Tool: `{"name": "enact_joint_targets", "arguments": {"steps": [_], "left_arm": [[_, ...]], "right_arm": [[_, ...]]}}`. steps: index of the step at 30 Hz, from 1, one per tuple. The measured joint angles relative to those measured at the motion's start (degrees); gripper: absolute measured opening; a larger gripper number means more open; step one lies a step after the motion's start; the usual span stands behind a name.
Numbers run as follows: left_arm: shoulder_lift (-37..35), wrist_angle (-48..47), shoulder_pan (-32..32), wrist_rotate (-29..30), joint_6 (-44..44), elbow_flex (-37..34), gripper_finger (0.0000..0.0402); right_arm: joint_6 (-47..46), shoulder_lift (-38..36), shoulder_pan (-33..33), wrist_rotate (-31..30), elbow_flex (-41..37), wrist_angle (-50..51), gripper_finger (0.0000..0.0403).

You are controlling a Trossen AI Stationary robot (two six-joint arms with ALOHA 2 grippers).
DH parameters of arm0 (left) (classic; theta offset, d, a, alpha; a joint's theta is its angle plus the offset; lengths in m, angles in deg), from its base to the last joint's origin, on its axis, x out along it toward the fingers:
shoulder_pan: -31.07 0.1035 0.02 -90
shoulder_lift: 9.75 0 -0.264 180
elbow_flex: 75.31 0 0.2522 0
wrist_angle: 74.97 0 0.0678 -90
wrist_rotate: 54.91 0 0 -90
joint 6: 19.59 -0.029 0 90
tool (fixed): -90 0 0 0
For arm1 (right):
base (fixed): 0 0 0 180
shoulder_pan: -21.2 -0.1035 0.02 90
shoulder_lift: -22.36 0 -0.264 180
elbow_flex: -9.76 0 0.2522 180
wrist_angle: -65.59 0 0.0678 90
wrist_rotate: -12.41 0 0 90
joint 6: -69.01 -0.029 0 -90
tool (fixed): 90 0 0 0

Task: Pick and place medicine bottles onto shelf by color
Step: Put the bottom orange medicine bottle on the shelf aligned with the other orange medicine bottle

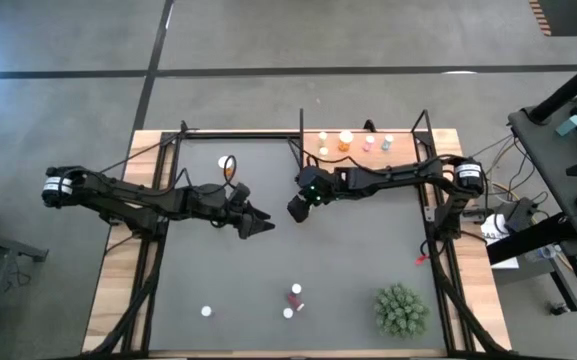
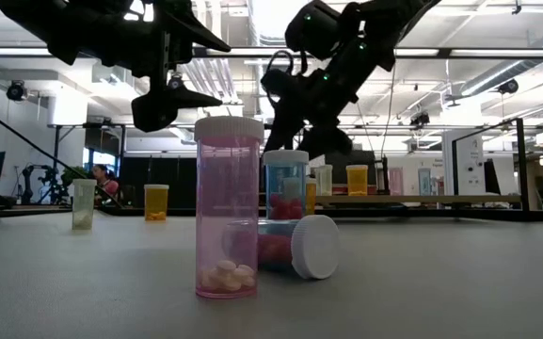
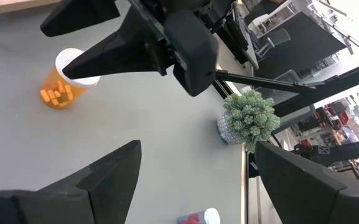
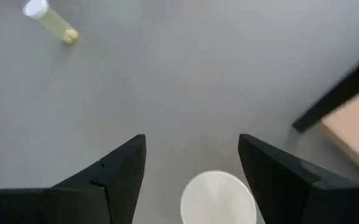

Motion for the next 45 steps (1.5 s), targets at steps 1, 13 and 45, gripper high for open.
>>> {"name": "enact_joint_targets", "arguments": {"steps": [1,13,45], "left_arm": [[0.0,0.0,0.0,0.0,0.0,0.0,0.0297],[0.0,0.0,0.0,0.0,0.0,-0.1,0.0297],[0.0,0.0,0.0,0.3,0.0,-0.4,0.0297]], "right_arm": [[1.4,-0.1,0.0,0.1,0.3,0.2,0.0247],[3.7,-0.2,0.7,5.7,2.3,8.8,0.0274],[17.7,-0.3,-0.2,5.4,2.3,13.3,0.0341]]}}
